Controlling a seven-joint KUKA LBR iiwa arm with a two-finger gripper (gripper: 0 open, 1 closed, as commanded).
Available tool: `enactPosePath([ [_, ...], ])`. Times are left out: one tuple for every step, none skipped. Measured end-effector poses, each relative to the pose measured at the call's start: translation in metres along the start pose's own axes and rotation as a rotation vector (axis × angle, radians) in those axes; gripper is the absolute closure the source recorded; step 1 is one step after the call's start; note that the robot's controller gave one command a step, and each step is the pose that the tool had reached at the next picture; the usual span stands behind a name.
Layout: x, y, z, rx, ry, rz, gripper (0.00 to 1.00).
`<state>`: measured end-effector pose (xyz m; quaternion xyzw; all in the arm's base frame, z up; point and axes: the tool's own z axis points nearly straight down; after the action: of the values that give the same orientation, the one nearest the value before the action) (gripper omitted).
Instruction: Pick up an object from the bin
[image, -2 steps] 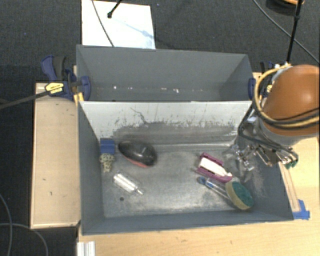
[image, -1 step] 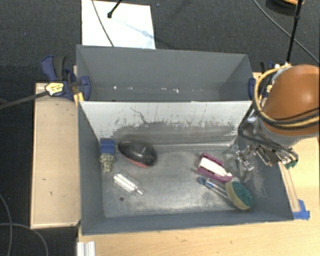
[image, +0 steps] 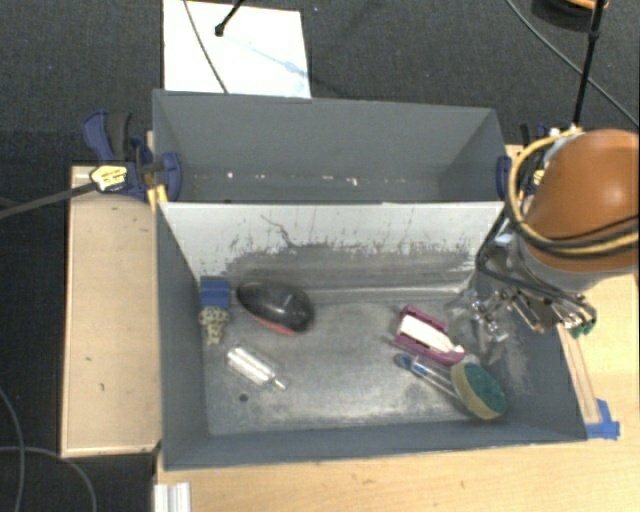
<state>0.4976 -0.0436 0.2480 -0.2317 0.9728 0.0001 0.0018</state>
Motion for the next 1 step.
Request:
enactPosePath([
  [0.0000,0.0000,0.0000,0.000,0.000,0.002,1.00],
])
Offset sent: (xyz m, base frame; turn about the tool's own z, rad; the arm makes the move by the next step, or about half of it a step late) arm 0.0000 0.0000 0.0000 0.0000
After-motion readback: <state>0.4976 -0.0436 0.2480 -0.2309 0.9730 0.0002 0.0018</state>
